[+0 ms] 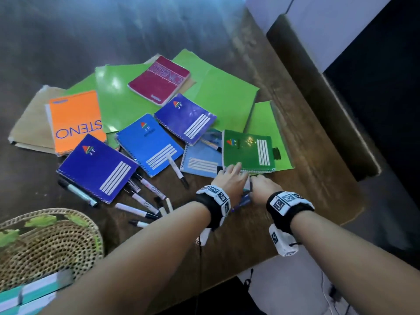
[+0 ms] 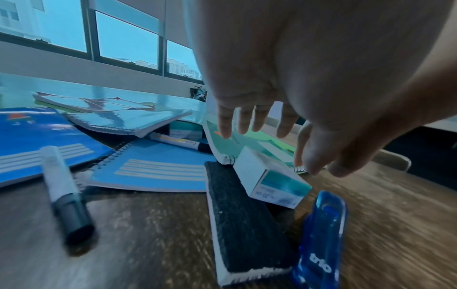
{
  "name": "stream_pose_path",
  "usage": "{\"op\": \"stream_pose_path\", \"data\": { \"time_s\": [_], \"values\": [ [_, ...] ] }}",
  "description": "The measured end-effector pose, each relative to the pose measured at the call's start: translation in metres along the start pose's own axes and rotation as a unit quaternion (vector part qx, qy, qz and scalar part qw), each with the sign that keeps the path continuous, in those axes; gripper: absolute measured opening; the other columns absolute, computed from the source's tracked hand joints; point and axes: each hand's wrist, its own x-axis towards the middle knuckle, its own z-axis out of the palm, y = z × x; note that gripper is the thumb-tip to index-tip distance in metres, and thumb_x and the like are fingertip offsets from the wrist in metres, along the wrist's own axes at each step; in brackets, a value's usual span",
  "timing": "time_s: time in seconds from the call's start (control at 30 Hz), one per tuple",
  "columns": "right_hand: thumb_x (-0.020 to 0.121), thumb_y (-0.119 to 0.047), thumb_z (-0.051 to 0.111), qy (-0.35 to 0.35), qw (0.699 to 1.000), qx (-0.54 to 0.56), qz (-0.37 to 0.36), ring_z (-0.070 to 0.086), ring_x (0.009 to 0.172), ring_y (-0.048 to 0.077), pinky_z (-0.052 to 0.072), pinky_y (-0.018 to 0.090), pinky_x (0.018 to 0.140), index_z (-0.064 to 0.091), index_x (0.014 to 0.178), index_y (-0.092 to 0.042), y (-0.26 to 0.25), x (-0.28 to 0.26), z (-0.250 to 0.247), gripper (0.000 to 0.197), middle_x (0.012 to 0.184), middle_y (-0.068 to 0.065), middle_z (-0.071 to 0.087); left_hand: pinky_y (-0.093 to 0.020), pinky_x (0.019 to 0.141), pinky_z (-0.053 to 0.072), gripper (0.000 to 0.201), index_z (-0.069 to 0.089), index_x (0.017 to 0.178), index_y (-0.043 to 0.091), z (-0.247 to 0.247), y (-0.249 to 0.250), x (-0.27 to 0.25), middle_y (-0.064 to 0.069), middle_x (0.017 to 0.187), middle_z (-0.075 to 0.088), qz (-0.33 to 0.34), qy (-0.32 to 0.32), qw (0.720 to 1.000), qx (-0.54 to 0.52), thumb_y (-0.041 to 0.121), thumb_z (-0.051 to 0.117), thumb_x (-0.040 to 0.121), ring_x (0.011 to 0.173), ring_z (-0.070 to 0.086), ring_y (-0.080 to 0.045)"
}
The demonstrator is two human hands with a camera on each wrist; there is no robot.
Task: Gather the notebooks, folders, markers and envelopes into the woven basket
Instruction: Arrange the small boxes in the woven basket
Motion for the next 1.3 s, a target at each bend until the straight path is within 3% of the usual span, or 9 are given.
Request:
{"op": "stream_pose_path", "data": {
  "time_s": [0.07, 0.17, 0.3, 0.43, 0.6, 0.73, 0.93, 1.07, 1.3],
  "values": [
    [0.091, -0.027, 0.063, 0.005, 1.000, 0.007, -0.015, 0.054, 0.126, 0.032, 0.047, 0.046, 0.102, 0.049, 0.136, -0.015, 0.007, 0.011, 0.005, 0.048, 0.134, 0.011, 0.053, -0.054, 0.111, 0.034, 0.066, 0.038, 0.143, 0.009, 0.008, 0.001, 0.025, -0.021, 0.154, 0.027, -0.008, -0.007, 0.999, 0.032, 0.033, 0.067, 0.088, 0.142, 0.028, -0.039],
    [0.092, -0.020, 0.059, 0.016, 0.999, 0.019, -0.036, 0.053, 0.127, 0.030, 0.046, 0.046, 0.103, 0.049, 0.134, -0.014, 0.010, 0.024, 0.005, 0.044, 0.135, 0.010, 0.053, -0.047, 0.097, 0.043, 0.055, 0.043, 0.132, 0.007, 0.013, -0.002, 0.041, -0.017, 0.130, 0.049, -0.007, -0.009, 0.999, 0.044, 0.033, 0.065, 0.088, 0.120, 0.050, -0.036],
    [0.095, -0.025, 0.052, 0.064, 0.997, 0.031, -0.039, 0.058, 0.117, 0.027, 0.049, 0.042, 0.096, 0.051, 0.123, -0.014, 0.003, 0.027, -0.005, 0.030, 0.127, 0.009, 0.056, -0.043, 0.086, 0.045, 0.040, 0.045, 0.124, 0.007, 0.010, -0.011, 0.038, -0.015, 0.117, 0.055, -0.014, 0.021, 1.000, 0.011, 0.023, 0.057, 0.090, 0.105, 0.057, -0.035],
    [0.090, -0.018, 0.055, 0.034, 0.987, 0.116, -0.107, 0.058, 0.112, 0.030, 0.047, 0.041, 0.092, 0.044, 0.114, -0.015, -0.023, 0.019, -0.021, 0.026, 0.122, 0.010, 0.055, -0.043, 0.081, 0.049, 0.059, 0.041, 0.133, 0.005, -0.005, -0.029, 0.005, -0.018, 0.109, 0.055, -0.025, 0.041, 0.995, -0.091, 0.026, 0.065, 0.083, 0.097, 0.058, -0.036],
    [0.091, -0.021, 0.066, -0.115, 0.952, 0.099, -0.266, 0.056, 0.107, 0.016, 0.040, 0.026, 0.082, 0.049, 0.128, -0.020, -0.092, -0.016, -0.035, 0.041, 0.124, 0.002, 0.057, -0.036, 0.084, 0.047, 0.041, 0.050, 0.120, 0.018, -0.028, -0.080, -0.100, -0.005, 0.117, 0.058, -0.096, 0.040, 0.966, -0.238, 0.038, 0.064, 0.087, 0.103, 0.058, -0.024],
    [0.087, -0.030, 0.075, -0.150, 0.925, 0.078, -0.339, 0.058, 0.094, 0.003, 0.042, 0.014, 0.075, 0.050, 0.132, -0.023, -0.167, -0.051, -0.011, 0.052, 0.112, -0.008, 0.061, -0.033, 0.082, 0.048, 0.034, 0.049, 0.114, 0.024, -0.029, -0.120, -0.213, 0.004, 0.106, 0.054, -0.149, 0.037, 0.951, -0.268, 0.041, 0.064, 0.089, 0.093, 0.054, -0.014],
    [0.085, -0.023, 0.077, -0.171, 0.880, 0.003, -0.443, 0.056, 0.097, 0.007, 0.040, 0.008, 0.072, 0.045, 0.143, -0.017, -0.303, -0.110, 0.049, 0.066, 0.133, 0.001, 0.056, -0.028, 0.087, 0.047, 0.061, 0.042, 0.131, 0.032, 0.014, -0.168, -0.374, 0.010, 0.122, 0.054, -0.246, 0.055, 0.929, -0.273, 0.038, 0.076, 0.080, 0.105, 0.056, -0.009],
    [0.091, -0.031, 0.069, -0.178, 0.859, -0.116, -0.466, 0.045, 0.135, 0.025, 0.039, 0.033, 0.110, 0.024, 0.157, -0.014, -0.360, -0.132, 0.090, 0.082, 0.153, 0.010, 0.041, -0.039, 0.101, 0.044, 0.070, 0.038, 0.139, 0.026, 0.046, -0.200, -0.454, 0.005, 0.132, 0.043, -0.286, 0.032, 0.931, -0.224, 0.031, 0.071, 0.077, 0.121, 0.047, -0.016],
    [0.098, -0.034, 0.052, -0.183, 0.861, -0.214, -0.423, 0.061, 0.111, 0.032, 0.054, 0.043, 0.091, 0.048, 0.141, -0.016, -0.386, -0.151, 0.132, 0.047, 0.128, 0.011, 0.061, -0.035, 0.097, 0.044, 0.068, 0.037, 0.132, 0.028, 0.079, -0.234, -0.512, 0.006, 0.126, 0.034, -0.299, -0.021, 0.947, -0.119, 0.024, 0.075, 0.076, 0.112, 0.041, -0.015]
  ]
}}
